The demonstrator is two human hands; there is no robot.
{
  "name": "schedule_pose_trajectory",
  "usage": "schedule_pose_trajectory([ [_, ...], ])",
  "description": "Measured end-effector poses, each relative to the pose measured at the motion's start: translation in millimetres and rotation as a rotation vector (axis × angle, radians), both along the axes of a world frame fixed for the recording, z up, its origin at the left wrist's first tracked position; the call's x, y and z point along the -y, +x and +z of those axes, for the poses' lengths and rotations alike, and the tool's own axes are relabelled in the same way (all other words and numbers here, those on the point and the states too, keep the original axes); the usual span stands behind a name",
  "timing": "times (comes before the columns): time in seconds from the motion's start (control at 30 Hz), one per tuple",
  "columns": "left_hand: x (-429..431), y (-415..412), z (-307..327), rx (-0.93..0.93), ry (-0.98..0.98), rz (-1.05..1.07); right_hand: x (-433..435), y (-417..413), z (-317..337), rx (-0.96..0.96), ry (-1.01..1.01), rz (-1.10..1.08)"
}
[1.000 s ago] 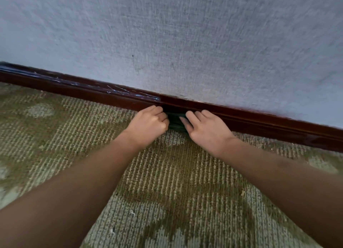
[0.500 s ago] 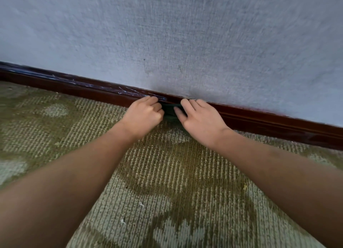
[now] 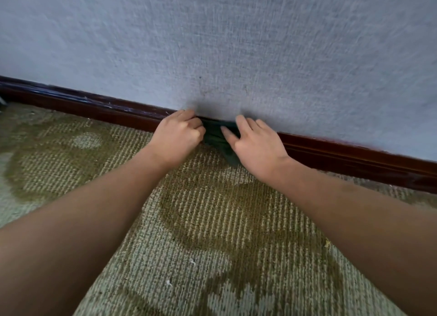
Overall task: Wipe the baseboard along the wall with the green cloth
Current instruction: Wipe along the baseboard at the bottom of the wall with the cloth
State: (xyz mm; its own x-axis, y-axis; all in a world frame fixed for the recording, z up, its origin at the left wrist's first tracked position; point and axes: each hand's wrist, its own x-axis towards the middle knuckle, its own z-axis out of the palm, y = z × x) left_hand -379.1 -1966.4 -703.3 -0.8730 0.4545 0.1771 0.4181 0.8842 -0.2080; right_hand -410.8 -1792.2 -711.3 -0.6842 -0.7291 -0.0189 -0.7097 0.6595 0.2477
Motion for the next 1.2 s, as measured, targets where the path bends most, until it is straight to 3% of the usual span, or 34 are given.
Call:
schedule_pose_trajectory([
  [0.2, 4.8, -2.1, -2.6, 0.090, 0.056, 0.119, 6.4, -0.3, -9.6, 0.157, -0.078, -0.096],
  [0.37, 3.0, -3.3, -3.6, 0.229, 0.037, 0.175, 12.6, 11.2, -6.9, 0.137, -0.044, -0.071],
  [0.5, 4.7, 20.3, -5.6, 0.108, 0.028, 0.031, 10.1, 25.2, -7.9, 0.095, 0.026, 0.023],
  [0.9, 2.5, -0.1, -2.9, 0.036, 0.074, 0.089, 10.8, 12.2, -9.3, 0.053, 0.008, -0.112],
  [1.2, 2.2, -0.7, -12.4, -0.030, 0.144, 0.021, 4.0, 10.8, -22.3, -0.029, 0.118, 0.038],
])
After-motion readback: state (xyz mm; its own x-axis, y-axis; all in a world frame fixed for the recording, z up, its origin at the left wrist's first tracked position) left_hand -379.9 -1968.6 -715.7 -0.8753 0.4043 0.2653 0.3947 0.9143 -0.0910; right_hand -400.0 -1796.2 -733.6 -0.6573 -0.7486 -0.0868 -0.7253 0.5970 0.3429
